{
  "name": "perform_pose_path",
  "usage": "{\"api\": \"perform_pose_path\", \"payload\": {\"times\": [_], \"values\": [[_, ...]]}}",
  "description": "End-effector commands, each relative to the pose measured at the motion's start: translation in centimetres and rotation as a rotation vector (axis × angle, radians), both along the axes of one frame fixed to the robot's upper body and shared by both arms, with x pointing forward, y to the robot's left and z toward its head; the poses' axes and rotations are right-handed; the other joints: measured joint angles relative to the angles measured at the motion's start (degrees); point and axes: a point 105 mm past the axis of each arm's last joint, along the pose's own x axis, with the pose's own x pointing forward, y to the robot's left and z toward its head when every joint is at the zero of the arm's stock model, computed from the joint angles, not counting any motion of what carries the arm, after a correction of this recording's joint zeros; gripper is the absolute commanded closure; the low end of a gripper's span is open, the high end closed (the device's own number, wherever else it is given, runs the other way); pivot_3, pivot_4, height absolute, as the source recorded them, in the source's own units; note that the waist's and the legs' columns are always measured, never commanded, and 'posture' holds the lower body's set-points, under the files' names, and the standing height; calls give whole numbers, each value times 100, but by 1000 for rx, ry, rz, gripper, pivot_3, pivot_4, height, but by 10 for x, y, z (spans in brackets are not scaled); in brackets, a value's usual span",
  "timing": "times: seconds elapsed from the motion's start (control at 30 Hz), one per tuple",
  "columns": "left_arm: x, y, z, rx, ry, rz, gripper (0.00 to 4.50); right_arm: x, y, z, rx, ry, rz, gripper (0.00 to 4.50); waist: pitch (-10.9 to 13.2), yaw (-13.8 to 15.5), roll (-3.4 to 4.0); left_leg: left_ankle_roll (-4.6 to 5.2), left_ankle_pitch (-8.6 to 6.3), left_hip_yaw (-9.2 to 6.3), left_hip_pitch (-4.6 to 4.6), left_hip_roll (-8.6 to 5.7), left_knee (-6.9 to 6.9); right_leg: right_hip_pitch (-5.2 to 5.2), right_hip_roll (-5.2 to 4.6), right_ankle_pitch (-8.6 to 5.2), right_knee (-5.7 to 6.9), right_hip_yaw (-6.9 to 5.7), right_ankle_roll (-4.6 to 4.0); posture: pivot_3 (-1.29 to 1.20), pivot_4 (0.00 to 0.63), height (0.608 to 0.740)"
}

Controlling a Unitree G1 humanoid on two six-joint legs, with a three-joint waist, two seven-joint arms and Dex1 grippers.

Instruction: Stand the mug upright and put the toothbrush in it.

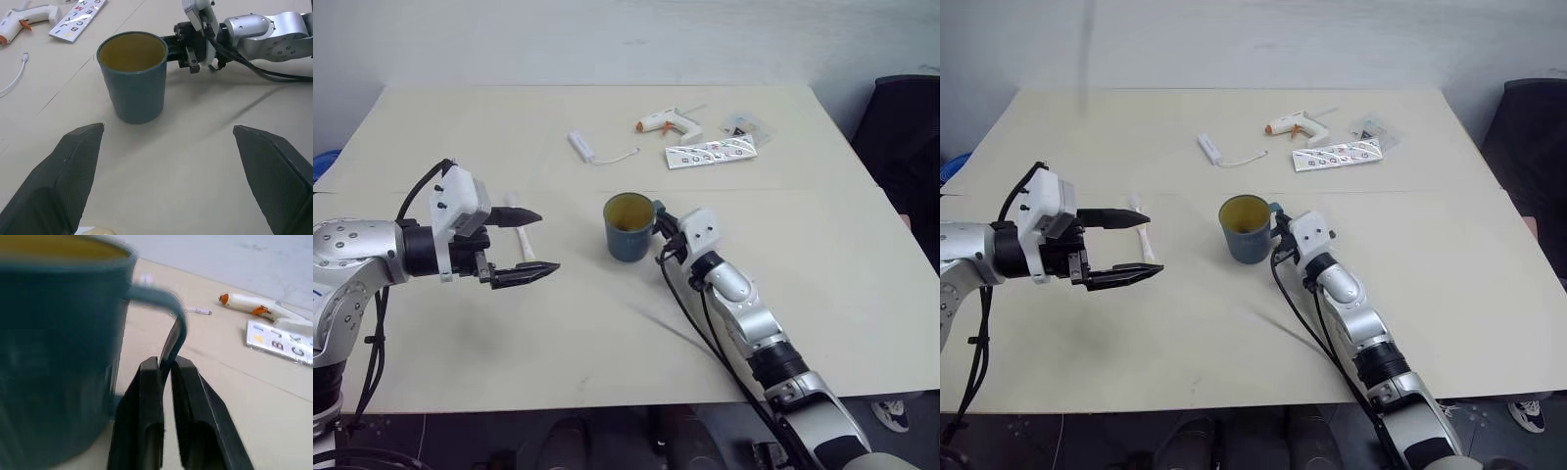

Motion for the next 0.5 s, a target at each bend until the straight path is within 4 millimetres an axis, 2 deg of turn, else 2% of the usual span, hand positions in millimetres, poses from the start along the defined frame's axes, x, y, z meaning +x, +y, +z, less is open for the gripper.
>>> {"api": "perform_pose_path", "payload": {"times": [0.03, 0.17, 0.2, 0.27, 0.37, 0.43, 0.5], "values": [[2, 2, 5, -16, -32, 23, 0, -4, -6, 12, 10, -12, 10, 3055, 0, 3, 1, 0, 0, -1, -1, 0, 0, 0, 0, 0, 1, -1, -1, 0, 150, 740], [4, 8, 2, -65, -23, 101, 0, -12, -21, 29, -51, -15, 24, 1789, 0, 6, 0, 0, 0, -2, 0, 2, 2, 0, -4, 0, 2, 2, 0, 0, 150, 740], [4, 9, 1, -72, -20, 114, 0, -14, -24, 31, -60, -7, 26, 1789, 0, 5, 0, 0, 0, -3, -2, 1, 2, 0, -2, 0, 0, 1, 0, 0, 150, 740], [4, 14, 2, -111, -22, 208, 0, -24, -42, 44, -107, 9, 48, 1789, 0, 22, 1, 0, -1, -5, -4, 2, 1, -1, -2, 0, -1, -1, 0, 0, 150, 740], [-5, 25, 3, -144, 8, 348, 0, -49, -61, 61, -134, 59, 136, 1789, 1, 50, 1, 0, -1, -9, -9, 4, -1, -2, -4, 0, -4, -5, 0, 0, 150, 740], [-19, 42, -5, -109, 44, 458, 0, -73, -66, 74, -112, 127, 244, 1789, 1, 43, 1, -1, -3, -15, -8, 5, -2, 1, -4, 0, -9, -5, 1, 0, 150, 740], [-38, 70, -19, -26, 92, 579, 0, -106, -67, 87, -104, 207, 411, 1789, 1, 6, 1, 11, -11, -39, 8, 9, -5, 5, -3, 0, -7, 10, 1, 0, 150, 740]]}}
